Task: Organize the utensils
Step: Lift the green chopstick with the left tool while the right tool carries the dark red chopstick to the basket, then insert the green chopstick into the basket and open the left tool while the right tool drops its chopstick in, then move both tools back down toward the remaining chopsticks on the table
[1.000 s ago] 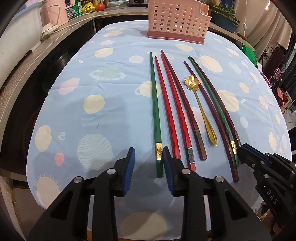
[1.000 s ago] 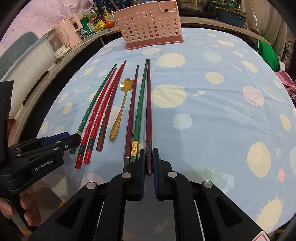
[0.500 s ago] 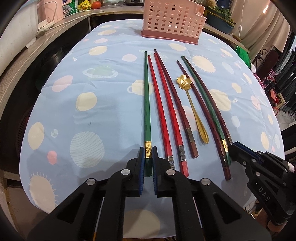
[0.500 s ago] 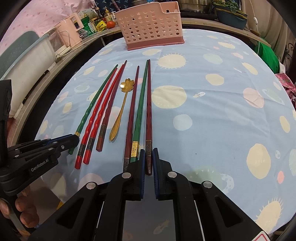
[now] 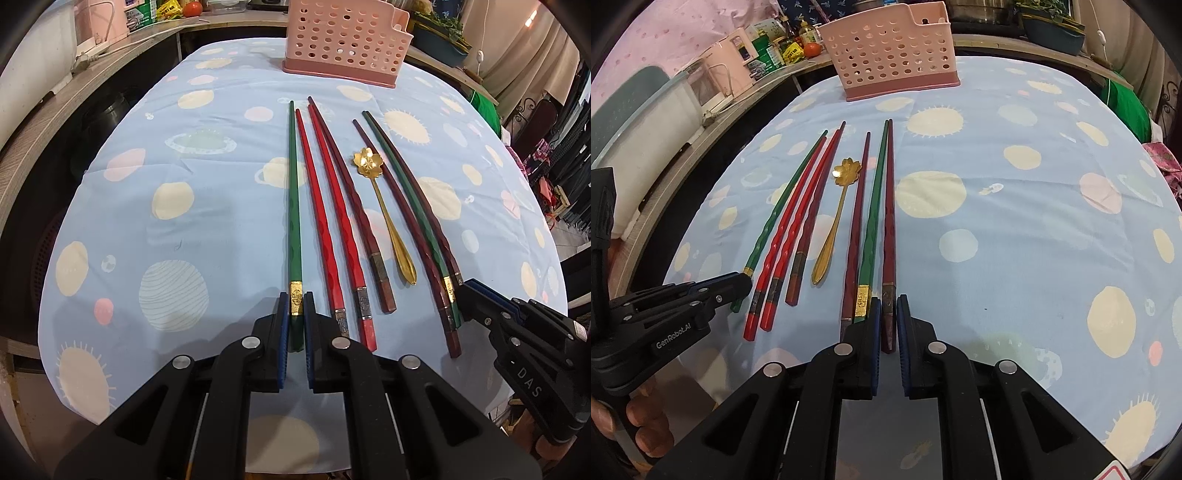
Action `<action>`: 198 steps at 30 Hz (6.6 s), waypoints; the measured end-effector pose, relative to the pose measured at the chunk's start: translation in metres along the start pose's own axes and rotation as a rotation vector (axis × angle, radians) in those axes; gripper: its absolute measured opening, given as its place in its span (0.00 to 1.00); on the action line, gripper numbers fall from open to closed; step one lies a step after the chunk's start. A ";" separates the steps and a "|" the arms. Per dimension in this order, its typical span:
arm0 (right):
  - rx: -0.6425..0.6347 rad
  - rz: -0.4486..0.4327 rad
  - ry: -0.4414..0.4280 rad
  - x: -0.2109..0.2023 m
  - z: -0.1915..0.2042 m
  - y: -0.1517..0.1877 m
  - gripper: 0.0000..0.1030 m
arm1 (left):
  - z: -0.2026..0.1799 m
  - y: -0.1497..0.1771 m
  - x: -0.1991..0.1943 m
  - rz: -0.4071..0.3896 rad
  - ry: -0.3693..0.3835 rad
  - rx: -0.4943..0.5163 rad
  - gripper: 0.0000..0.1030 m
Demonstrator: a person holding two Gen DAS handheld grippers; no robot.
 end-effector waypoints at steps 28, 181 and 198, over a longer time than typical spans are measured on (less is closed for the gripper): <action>0.058 -0.259 -0.044 -0.097 -0.007 -0.097 0.08 | 0.017 -0.091 -0.117 -0.278 0.054 -0.071 0.07; 0.004 -0.046 -0.031 -0.008 0.003 -0.024 0.26 | 0.027 -0.047 -0.027 -0.123 -0.039 -0.057 0.41; -0.017 -0.018 -0.012 0.005 0.006 -0.015 0.22 | 0.016 -0.026 -0.018 -0.082 -0.029 -0.028 0.41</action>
Point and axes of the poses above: each gripper's, at about its wrist camera, not at the fingertips, and x roughly the way its jaws point, z to its left, y to its underside, the point moved 9 cm from there along x, roughly the way its jaws point, and after that the axes turned 4 degrees about x, right-handed, at the moved point
